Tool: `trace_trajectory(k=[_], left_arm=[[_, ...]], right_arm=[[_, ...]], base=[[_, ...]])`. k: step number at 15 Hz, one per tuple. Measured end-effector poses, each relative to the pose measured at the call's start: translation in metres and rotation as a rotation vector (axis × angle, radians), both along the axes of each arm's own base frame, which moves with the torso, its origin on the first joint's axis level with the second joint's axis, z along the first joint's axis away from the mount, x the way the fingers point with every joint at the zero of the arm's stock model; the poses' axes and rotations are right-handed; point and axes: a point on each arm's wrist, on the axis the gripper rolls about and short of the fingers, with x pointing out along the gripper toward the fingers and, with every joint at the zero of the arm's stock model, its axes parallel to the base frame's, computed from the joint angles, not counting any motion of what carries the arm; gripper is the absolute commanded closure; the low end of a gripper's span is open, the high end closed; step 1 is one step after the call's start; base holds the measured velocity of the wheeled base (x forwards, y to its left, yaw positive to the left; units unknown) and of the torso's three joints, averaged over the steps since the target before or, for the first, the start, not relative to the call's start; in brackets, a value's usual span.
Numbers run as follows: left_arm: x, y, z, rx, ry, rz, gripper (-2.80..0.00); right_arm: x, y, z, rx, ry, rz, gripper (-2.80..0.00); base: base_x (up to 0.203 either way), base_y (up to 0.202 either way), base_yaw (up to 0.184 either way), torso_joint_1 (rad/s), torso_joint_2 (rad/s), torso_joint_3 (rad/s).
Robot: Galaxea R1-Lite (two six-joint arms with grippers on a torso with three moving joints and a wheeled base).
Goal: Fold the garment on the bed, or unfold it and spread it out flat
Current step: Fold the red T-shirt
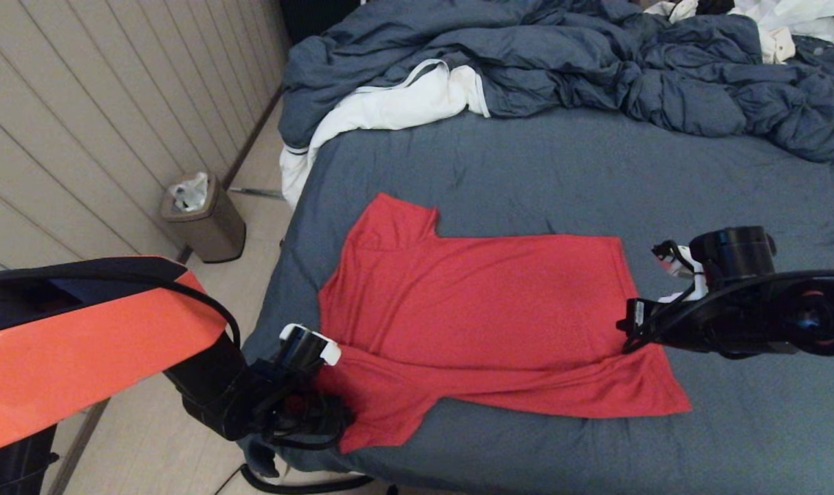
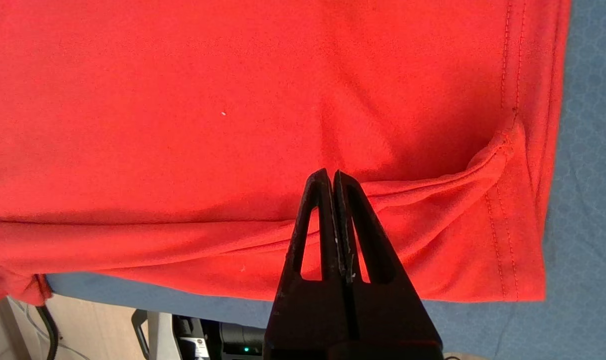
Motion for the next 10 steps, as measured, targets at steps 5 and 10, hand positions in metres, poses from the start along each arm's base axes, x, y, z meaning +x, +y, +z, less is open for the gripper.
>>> trace_trajectory(k=[5, 10], left_arm=[[-0.014, 0.005, 0.008, 0.001, -0.004, -0.013, 0.00], [-0.031, -0.001, 0.018, -0.004, -0.006, -0.057, 0.00]], right_arm=[[0.000, 0.000, 0.000, 0.000, -0.001, -0.001, 0.00], [0.000, -0.001, 0.001, 0.000, -0.004, -0.005, 0.00]], base=[[0.000, 0.000, 0.000, 0.000, 0.00, 0.000], [0.000, 0.000, 0.000, 0.000, 0.00, 0.000]])
